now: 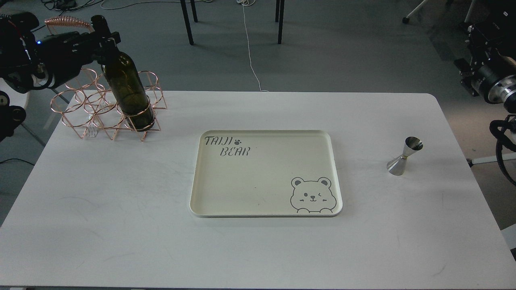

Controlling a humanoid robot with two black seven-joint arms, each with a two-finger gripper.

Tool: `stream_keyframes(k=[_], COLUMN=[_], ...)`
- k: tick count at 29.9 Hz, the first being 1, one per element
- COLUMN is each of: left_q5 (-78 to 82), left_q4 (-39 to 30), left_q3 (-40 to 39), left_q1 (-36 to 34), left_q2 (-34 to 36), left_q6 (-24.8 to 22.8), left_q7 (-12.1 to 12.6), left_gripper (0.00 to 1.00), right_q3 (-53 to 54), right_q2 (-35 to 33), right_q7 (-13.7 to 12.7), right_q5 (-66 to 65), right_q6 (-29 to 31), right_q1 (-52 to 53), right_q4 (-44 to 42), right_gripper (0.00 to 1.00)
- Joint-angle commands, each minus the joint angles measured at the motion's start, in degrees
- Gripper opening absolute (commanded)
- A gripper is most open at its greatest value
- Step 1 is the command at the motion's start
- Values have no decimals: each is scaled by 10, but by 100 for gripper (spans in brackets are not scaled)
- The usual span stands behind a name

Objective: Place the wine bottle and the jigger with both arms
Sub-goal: 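Lower the bottle into a slot of the copper wine rack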

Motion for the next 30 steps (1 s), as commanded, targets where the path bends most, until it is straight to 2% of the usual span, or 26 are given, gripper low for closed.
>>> stream_keyframes(k=[1, 8, 15, 18, 19, 23, 25, 26, 27, 28, 30], left_q5=[-11, -8, -6, -5, -5, -8, -10, -10, -11, -11, -11], left_q4=[0, 0, 1, 1, 1, 2, 2, 2, 2, 2, 2], left_q3=[0, 3, 37, 38, 38, 38, 37, 37, 37, 37, 37], left_q1=[-1, 1, -1, -1, -1, -2, -2, -3, -3, -2, -2], left_q2=[0, -1, 1, 3, 3, 1, 1, 1, 1, 1, 0], left_q6=[-1, 2, 24, 24, 24, 24, 24, 24, 24, 24, 24], left_q7=[-2, -2, -2, -3, -3, 0, 0, 1, 1, 1, -1], left_gripper=[81, 79, 28, 12, 10, 15, 31, 50, 65, 74, 74], right_q3=[0, 0, 0, -1, 0, 0, 0, 0, 0, 0, 0], right_q2=[0, 0, 0, 0, 0, 0, 0, 0, 0, 0, 0], right_q7=[0, 0, 0, 0, 0, 0, 0, 0, 0, 0, 0], right_q5=[0, 0, 0, 0, 0, 0, 0, 0, 0, 0, 0], right_q6=[0, 0, 0, 0, 0, 0, 0, 0, 0, 0, 0], right_q1=[0, -1, -1, -1, -1, 0, 0, 0, 0, 0, 0], right_q4=[1, 1, 1, 0, 0, 1, 1, 1, 1, 1, 1], right_gripper=[97, 97, 97, 97, 97, 97, 97, 97, 97, 97, 97])
